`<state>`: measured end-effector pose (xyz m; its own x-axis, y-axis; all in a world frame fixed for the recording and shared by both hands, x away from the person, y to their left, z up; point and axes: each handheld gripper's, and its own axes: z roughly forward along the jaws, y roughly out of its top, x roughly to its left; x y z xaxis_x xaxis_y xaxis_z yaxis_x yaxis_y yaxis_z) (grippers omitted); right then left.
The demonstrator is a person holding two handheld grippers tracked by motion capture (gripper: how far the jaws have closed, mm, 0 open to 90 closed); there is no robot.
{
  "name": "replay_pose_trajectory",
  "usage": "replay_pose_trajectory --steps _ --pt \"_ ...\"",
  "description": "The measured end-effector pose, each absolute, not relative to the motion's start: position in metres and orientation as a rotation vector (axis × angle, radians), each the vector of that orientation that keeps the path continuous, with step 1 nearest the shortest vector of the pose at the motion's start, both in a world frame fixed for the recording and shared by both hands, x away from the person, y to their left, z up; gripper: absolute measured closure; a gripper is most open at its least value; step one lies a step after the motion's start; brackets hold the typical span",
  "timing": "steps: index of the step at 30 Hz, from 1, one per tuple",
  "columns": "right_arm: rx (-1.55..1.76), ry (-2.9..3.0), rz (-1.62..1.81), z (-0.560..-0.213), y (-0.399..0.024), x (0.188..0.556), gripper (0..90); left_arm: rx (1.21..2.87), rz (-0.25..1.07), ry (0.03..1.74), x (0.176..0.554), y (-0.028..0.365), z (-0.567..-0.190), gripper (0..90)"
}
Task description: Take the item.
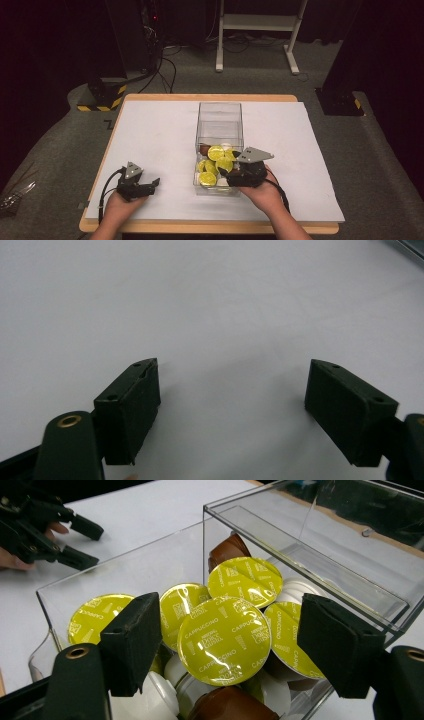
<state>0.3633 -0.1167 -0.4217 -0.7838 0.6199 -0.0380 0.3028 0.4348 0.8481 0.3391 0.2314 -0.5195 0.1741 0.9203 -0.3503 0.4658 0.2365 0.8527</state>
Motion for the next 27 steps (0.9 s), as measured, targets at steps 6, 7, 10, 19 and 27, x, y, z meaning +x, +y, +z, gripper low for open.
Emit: replay_pose_trajectory --steps 6,7,10,19,27 --pt "0.801 2.368 1.228 -0.42 -0.11 0.367 25.9 1.388 0.532 1.453 0.339 0.231 -0.519 21.7" --pt "0.807 2.372 1.22 -0.42 -0.109 0.368 26.3 1.387 0.53 1.455 0.339 0.231 -0.519 21.7" --pt "0.816 2.384 1.19 -0.423 -0.106 0.369 26.4 1.386 0.53 1.454 0.339 0.231 -0.519 21.6" --pt "0.805 2.412 1.095 -0.424 -0.097 0.37 25.8 1.388 0.539 1.452 0.339 0.231 -0.519 21.7" --pt "0.802 2.427 1.046 -0.429 -0.09 0.369 27.1 1.386 0.534 1.454 0.339 0.231 -0.519 21.7"
